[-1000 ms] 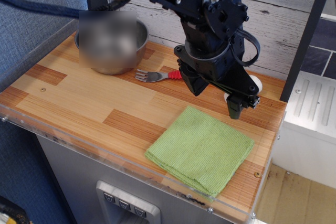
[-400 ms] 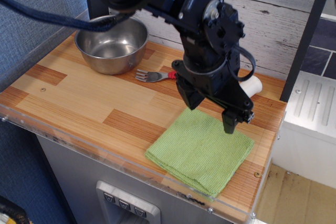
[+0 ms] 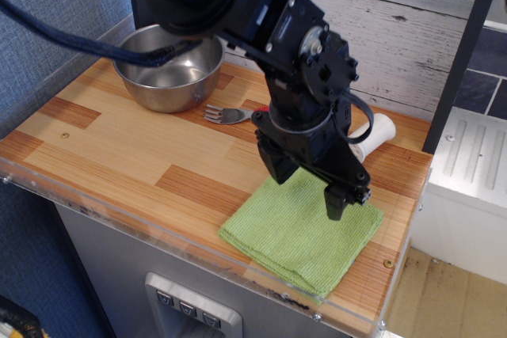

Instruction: Place the green towel in front of the fork.

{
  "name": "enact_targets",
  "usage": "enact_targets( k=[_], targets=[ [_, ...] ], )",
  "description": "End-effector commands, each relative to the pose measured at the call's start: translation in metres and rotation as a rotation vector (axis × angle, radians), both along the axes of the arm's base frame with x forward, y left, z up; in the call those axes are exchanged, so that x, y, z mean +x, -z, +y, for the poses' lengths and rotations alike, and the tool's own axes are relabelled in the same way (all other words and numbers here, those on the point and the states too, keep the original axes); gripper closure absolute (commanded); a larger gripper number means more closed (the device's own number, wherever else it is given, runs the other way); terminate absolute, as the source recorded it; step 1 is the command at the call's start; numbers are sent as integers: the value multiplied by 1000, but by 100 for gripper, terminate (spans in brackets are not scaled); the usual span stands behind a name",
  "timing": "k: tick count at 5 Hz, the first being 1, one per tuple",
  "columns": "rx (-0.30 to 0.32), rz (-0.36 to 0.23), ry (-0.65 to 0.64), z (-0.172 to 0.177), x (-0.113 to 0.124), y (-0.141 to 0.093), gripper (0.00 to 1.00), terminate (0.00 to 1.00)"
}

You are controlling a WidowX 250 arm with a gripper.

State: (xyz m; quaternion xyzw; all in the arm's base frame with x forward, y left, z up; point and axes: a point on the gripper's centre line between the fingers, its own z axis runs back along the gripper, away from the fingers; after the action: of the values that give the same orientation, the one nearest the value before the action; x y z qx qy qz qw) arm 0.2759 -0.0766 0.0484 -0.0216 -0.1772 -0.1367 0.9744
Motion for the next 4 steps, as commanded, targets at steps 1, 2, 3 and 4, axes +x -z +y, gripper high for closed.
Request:
enact_targets(
  k=[1, 2, 3, 4],
  targets=[
    [30, 33, 0, 1, -19, 9, 0, 0],
    [38, 57, -6, 4, -23, 18, 0, 0],
    [27, 75, -4, 3, -15, 26, 0, 0],
    [32, 70, -3, 5, -5, 25, 0, 0]
  ],
)
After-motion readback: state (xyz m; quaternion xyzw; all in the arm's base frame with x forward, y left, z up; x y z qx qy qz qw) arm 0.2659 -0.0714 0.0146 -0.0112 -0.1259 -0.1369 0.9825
